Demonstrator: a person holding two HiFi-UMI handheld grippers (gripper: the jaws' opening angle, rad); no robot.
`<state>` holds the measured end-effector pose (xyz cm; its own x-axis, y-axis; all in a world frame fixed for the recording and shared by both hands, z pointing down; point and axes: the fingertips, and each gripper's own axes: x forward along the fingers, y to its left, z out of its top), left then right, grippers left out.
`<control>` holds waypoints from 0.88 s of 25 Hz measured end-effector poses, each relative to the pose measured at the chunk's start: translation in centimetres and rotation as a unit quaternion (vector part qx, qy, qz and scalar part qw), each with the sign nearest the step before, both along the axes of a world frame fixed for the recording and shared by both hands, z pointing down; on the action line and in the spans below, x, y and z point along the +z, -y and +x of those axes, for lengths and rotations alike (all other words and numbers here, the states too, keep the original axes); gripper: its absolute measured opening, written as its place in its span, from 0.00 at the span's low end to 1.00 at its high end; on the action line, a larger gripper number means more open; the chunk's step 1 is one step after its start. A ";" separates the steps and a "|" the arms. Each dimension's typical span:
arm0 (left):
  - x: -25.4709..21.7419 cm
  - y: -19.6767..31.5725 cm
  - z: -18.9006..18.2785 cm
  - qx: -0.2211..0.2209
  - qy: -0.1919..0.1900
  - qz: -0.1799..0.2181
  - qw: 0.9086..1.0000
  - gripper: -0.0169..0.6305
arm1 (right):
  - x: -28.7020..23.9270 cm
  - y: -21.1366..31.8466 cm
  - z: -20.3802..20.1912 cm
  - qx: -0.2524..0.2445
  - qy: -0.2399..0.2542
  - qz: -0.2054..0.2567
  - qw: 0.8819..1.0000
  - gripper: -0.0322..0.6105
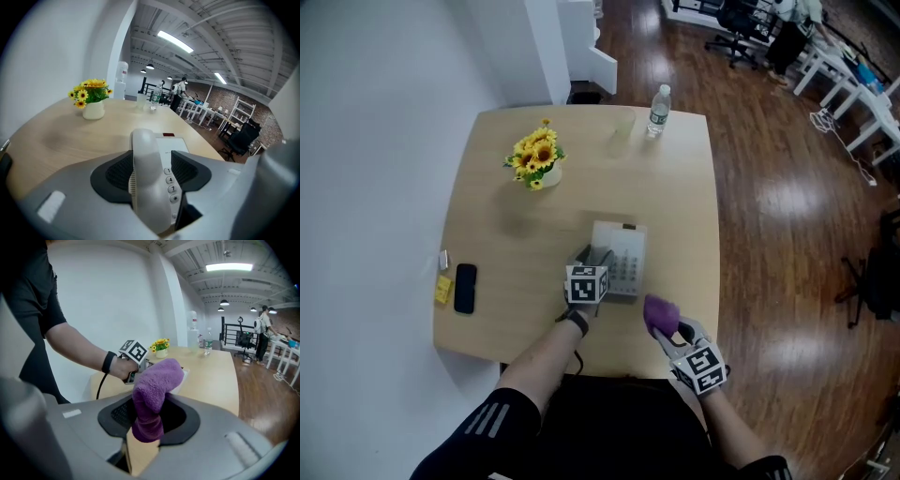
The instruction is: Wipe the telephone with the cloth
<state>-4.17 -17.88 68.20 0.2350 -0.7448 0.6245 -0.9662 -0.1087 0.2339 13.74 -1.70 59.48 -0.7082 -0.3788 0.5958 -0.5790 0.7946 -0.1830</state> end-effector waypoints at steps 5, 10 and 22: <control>-5.1 -3.4 0.2 0.049 -0.069 0.037 0.996 0.44 | -2.2 1.1 -2.1 0.005 0.038 0.007 0.999 0.25; -11.2 -9.0 0.2 0.153 -0.085 0.106 0.979 0.43 | -4.5 0.9 -5.7 -0.008 0.090 -0.008 0.996 0.25; -14.4 -19.7 -1.8 0.266 -0.134 0.117 0.948 0.42 | -6.9 -1.8 -10.4 0.015 0.143 -0.024 0.989 0.25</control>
